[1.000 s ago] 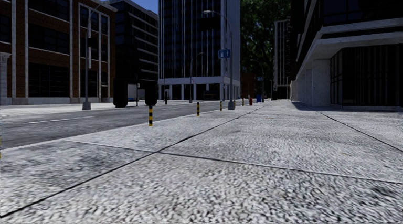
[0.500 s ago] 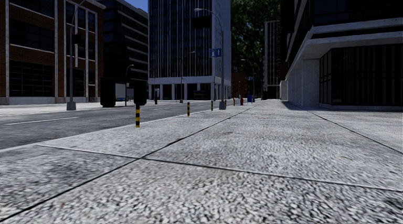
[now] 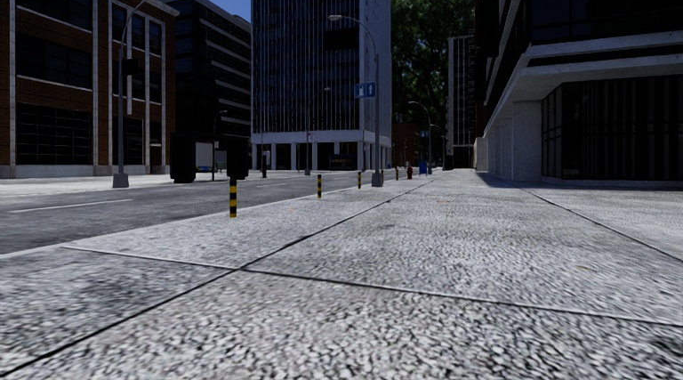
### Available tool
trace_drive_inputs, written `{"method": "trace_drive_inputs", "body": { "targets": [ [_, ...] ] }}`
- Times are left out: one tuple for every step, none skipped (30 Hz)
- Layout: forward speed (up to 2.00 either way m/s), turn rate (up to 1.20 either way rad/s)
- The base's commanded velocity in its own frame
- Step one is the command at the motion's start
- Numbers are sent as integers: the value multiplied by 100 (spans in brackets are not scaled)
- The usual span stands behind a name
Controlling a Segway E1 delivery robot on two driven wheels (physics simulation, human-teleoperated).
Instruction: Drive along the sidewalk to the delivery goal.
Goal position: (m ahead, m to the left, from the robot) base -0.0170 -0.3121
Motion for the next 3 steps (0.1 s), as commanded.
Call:
{"method": "trace_drive_inputs", "body": {
  "targets": [
    [0, 0],
    [0, 0],
    [0, 0]
  ]
}}
